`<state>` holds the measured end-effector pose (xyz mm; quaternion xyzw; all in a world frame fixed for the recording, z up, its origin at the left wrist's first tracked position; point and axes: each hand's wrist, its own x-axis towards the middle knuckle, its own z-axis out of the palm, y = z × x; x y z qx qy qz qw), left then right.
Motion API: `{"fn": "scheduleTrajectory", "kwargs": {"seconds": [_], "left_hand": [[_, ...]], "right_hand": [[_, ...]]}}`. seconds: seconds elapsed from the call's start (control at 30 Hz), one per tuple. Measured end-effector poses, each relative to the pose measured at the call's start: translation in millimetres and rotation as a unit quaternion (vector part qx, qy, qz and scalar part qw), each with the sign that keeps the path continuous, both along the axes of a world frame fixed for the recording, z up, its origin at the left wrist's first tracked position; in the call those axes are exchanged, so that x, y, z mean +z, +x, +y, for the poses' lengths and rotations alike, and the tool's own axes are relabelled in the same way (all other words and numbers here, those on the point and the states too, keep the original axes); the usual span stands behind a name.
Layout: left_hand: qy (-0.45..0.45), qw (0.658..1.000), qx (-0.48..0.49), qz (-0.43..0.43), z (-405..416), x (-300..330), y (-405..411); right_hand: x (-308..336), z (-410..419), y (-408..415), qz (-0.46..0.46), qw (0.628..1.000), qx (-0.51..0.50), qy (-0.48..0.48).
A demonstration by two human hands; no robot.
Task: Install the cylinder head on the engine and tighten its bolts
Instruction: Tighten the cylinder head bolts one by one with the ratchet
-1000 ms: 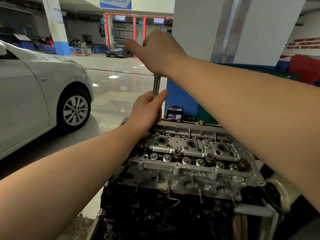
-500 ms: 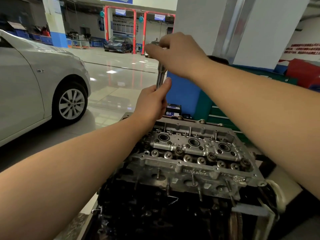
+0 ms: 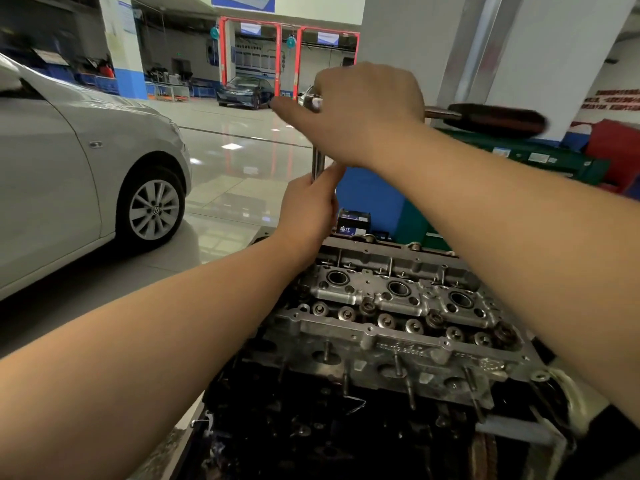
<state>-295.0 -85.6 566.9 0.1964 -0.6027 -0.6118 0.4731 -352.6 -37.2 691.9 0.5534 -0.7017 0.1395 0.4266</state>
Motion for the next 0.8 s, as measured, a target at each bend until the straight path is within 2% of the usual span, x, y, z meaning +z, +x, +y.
{"fn": "scheduleTrajectory", "kwargs": {"seconds": [0.03, 0.07, 0.1, 0.13, 0.17, 0.2, 0.23, 0.3, 0.37, 0.4, 0.5, 0.57, 0.67, 0.73, 0.8], "left_hand": [[0.001, 1.0, -0.018, -0.003, -1.4, 0.1, -0.4], [0.003, 0.999, -0.04, -0.006, -1.9, 0.5, -0.7], [0.005, 0.998, -0.059, -0.009, -2.1, 1.4, -1.1], [0.007, 0.997, -0.07, -0.011, -2.1, 1.3, -1.1], [0.011, 0.997, -0.073, -0.012, -2.7, 0.8, -0.6], [0.015, 0.997, -0.072, -0.009, -3.5, 0.6, 0.3], [0.017, 0.997, -0.07, -0.005, -4.6, 0.5, 1.7], [0.002, 0.999, -0.048, -0.005, -5.2, -0.3, 4.0], [-0.024, 1.0, 0.003, -0.009, -3.6, -0.2, 4.8], [-0.033, 0.999, 0.025, -0.006, -2.3, 0.3, 4.5], [-0.017, 1.0, 0.02, 0.005, -1.1, 4.0, 5.0], [0.014, 0.999, -0.04, 0.012, -3.7, 6.8, 7.1], [0.017, 0.995, -0.093, 0.001, -6.8, 8.3, 9.9], [0.017, 0.995, -0.098, 0.0, -8.8, 8.4, 10.8], [0.011, 0.995, -0.102, 0.002, -9.2, 7.3, 11.3]], "right_hand": [[-1.2, 0.5, -10.7, -0.084, 0.994, 0.074, 0.001], [-1.8, 1.3, -20.9, -0.2, 0.967, 0.159, 0.014], [-1.9, 2.1, -27.4, -0.314, 0.921, 0.229, 0.03], [-1.6, 1.6, -31.6, -0.388, 0.88, 0.269, 0.046], [-0.9, -1.2, -31.4, -0.404, 0.869, 0.28, 0.057], [0.7, -5.8, -28.3, -0.365, 0.893, 0.257, 0.061], [4.2, -10.3, -22.9, -0.292, 0.932, 0.204, 0.063], [11.5, -12.8, -10.7, -0.116, 0.99, 0.053, 0.055], [16.1, -10.1, -2.5, -0.013, 0.997, -0.062, 0.051], [16.4, -8.8, -0.9, 0.006, 0.995, -0.081, 0.053], [13.4, -13.0, -4.2, 0.003, 0.997, -0.071, 0.04], [12.3, -18.7, -12.3, -0.05, 0.998, 0.01, 0.048], [11.8, -18.6, -26.0, -0.169, 0.954, 0.216, 0.123], [12.7, -21.1, -32.5, -0.186, 0.931, 0.274, 0.156], [13.1, -22.5, -33.1, -0.225, 0.917, 0.285, 0.164]]}}
